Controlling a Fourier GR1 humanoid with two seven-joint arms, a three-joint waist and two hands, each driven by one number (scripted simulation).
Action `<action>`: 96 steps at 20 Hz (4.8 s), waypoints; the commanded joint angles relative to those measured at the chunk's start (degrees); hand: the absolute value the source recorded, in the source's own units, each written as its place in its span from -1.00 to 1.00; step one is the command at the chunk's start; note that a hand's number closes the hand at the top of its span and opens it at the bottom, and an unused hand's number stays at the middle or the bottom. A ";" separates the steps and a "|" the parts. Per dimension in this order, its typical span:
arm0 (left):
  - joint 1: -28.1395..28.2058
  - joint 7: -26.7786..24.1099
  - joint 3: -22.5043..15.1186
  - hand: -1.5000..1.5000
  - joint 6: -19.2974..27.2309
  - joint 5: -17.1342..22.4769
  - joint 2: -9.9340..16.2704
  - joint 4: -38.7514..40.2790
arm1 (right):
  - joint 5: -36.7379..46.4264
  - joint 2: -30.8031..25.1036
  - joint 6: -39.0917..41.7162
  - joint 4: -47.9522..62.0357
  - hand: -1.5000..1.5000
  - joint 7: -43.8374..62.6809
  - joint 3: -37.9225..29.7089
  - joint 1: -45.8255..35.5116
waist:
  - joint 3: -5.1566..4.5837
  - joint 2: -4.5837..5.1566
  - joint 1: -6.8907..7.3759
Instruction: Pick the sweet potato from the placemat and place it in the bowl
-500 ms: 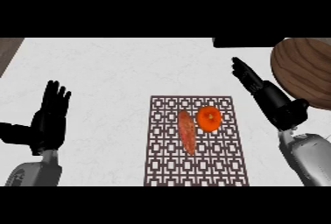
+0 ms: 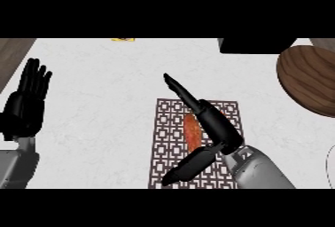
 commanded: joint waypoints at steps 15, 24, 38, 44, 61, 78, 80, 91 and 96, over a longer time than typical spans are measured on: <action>-0.01 2.48 1.78 0.00 -1.51 -2.17 2.50 -2.55 | 27.34 -11.53 4.90 -28.99 -1.00 30.17 5.52 0.94 | -0.12 -0.10 -1.58; 0.43 3.46 2.27 0.00 -2.45 -1.91 2.74 -4.33 | 11.98 -22.30 29.85 -30.00 -1.00 43.73 3.76 -5.07 | -0.09 0.26 -0.51; 0.88 3.49 4.17 0.00 -5.50 -4.02 -0.64 -4.03 | 16.77 -12.43 39.82 -20.33 -1.00 44.47 1.29 -5.40 | 0.02 0.39 -0.46; -0.53 2.59 4.95 0.00 -4.69 -6.67 -2.31 -1.85 | 21.41 -10.69 42.43 -16.01 -1.00 39.90 0.62 -2.54 | 0.02 0.45 -0.67; -1.20 5.02 9.76 0.00 -9.51 -7.23 -2.54 -2.42 | 40.93 -5.69 35.68 -1.35 -1.00 15.81 -1.23 3.09 | 0.03 0.44 -0.69; -4.84 6.00 12.22 0.00 -10.03 -10.39 -3.31 -0.91 | 54.13 3.09 34.40 7.67 -1.00 11.83 -0.61 5.08 | 0.02 0.38 -0.87; -4.48 7.65 9.81 0.00 -8.11 -11.65 -5.98 -3.92 | 55.58 5.31 32.55 17.13 -1.00 9.15 -2.59 0.42 | 0.03 0.43 -0.61; -2.19 5.20 11.26 0.00 -10.10 -12.15 -7.16 -3.02 | 61.89 5.47 28.20 24.34 1.00 2.34 -5.68 -0.52 | 0.03 0.44 -0.61; -0.70 3.71 12.84 0.00 -12.18 -11.18 -6.32 -2.74 | 63.14 4.85 21.58 25.83 1.00 -3.65 -7.29 0.11 | 0.02 0.45 -0.63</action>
